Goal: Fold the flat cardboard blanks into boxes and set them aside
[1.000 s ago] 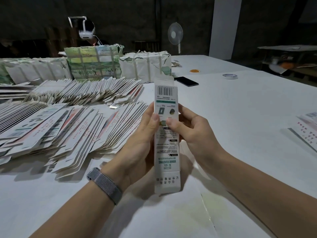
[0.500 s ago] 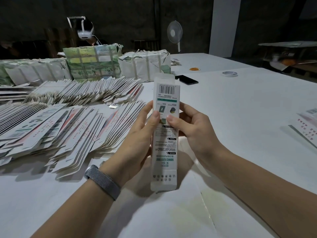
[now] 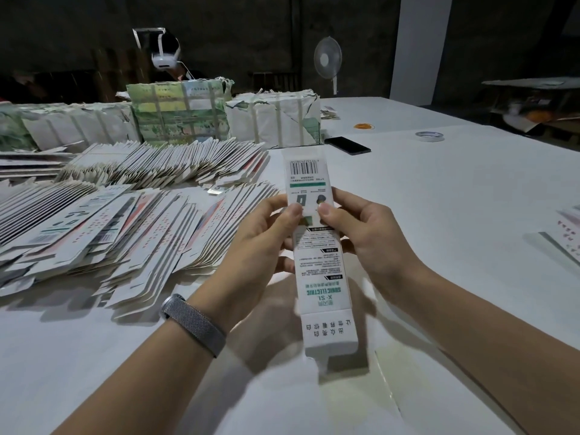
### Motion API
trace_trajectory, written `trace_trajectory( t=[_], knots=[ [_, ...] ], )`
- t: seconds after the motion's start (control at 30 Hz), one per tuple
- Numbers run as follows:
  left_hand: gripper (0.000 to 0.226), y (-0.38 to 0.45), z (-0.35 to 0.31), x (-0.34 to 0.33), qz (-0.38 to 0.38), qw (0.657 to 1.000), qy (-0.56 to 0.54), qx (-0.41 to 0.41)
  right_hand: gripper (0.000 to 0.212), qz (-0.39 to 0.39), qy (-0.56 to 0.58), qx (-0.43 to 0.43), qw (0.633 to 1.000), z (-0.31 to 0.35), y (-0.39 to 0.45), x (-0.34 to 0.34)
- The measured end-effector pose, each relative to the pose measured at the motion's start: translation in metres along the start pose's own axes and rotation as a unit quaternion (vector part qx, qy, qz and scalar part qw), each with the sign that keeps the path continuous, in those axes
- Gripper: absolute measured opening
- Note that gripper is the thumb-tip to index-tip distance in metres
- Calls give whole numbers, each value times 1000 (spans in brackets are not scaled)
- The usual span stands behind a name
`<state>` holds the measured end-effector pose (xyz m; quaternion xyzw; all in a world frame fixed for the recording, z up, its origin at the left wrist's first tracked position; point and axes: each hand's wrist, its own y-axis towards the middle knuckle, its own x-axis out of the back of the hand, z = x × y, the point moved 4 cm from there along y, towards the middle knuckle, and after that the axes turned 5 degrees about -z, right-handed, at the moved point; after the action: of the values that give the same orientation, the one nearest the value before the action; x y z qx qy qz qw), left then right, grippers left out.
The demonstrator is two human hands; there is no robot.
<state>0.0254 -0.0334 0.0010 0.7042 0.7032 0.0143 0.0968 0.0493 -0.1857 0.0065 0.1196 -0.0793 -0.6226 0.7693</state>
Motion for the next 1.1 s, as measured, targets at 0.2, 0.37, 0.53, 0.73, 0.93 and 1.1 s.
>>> trace_trajectory(
  t=[0.2, 0.37, 0.53, 0.73, 0.93, 1.1],
  knots=[
    [51, 0, 3, 1, 36, 999, -13, 28, 36, -14, -8, -24, 1000, -3, 0, -3],
    [81, 1, 3, 5, 72, 997, -29, 6, 62, 23, -8, -15, 1000, -3, -2, -7],
    [85, 0, 4, 3, 114, 993, -25, -5, 62, 33, -10, -12, 999, -4, -2, -7],
    [58, 1, 4, 3, 110, 993, -47, 13, 51, 38, 0, -26, 999, -4, 1, -7],
    [57, 0, 3, 3, 113, 993, -21, 18, 41, 23, 11, -54, 998, -6, 0, -8],
    [57, 0, 5, 2, 121, 993, -15, 10, 24, -54, 2, -16, 998, -3, 0, -2]
  ],
)
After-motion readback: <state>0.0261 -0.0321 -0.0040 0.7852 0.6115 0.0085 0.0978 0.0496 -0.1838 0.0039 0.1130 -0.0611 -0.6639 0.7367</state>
